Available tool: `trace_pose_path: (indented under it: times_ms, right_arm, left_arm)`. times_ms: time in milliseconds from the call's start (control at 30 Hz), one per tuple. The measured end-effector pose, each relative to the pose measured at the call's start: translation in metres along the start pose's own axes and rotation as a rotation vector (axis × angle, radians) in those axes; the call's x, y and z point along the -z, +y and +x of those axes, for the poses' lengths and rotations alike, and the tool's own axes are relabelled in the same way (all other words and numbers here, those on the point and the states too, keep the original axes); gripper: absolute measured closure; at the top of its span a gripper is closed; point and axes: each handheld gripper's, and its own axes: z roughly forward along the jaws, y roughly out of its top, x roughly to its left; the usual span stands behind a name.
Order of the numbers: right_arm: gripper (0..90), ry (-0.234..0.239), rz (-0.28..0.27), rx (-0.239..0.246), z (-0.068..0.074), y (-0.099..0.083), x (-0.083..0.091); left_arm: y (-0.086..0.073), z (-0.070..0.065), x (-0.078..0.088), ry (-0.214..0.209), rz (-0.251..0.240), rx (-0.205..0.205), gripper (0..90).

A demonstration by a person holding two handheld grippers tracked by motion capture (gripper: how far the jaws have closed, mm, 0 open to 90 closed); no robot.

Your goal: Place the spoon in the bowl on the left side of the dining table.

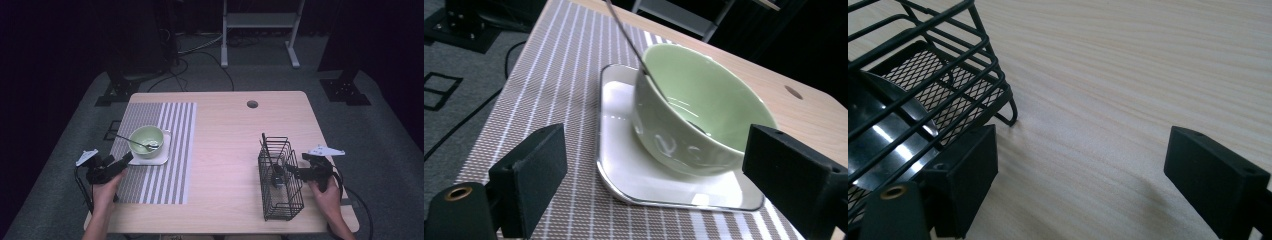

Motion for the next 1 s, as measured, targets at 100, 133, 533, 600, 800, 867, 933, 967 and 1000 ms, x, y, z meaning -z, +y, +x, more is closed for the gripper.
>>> trace_pose_path:
  times_ms: [100,133,533,600,800,867,933,967,1000]
  right_arm:
    - [13.0,0.000,0.000,0.001,0.000,0.000,0.000]
    - [13.0,0.000,0.000,0.000,0.000,0.000,0.000]
    - [13.0,-0.001,-0.001,0.001,0.000,0.000,0.000]
    - [13.0,-0.001,-0.001,0.000,0.000,0.000,0.000]
    - [13.0,-0.001,-0.001,0.000,0.000,0.000,0.000]
    - [13.0,0.000,-0.001,0.001,0.000,0.000,0.000]
    - [13.0,-0.001,0.000,0.001,0.000,0.000,0.000]
    - [13.0,-0.001,-0.001,0.001,0.000,0.000,0.000]
    - [13.0,-0.001,-0.001,0.000,0.000,0.000,0.000]
  left_arm:
    - [-0.002,-0.005,0.001,-0.017,0.004,-0.012,9.9]
    - [-0.003,-0.007,0.001,-0.025,0.006,-0.017,9.9]
    - [-0.005,-0.020,0.008,-0.056,0.017,-0.059,10.0]
    - [-0.006,-0.020,0.009,-0.054,0.020,-0.060,9.9]
    - [-0.012,-0.021,0.010,-0.057,0.038,-0.068,8.9]
    - [-0.014,-0.022,0.010,-0.058,0.042,-0.068,8.9]
    - [-0.015,-0.024,0.009,-0.061,0.048,-0.075,8.9]
    - [-0.016,-0.025,0.009,-0.063,0.050,-0.076,8.9]
    - [-0.016,-0.026,0.008,-0.065,0.053,-0.081,8.9]
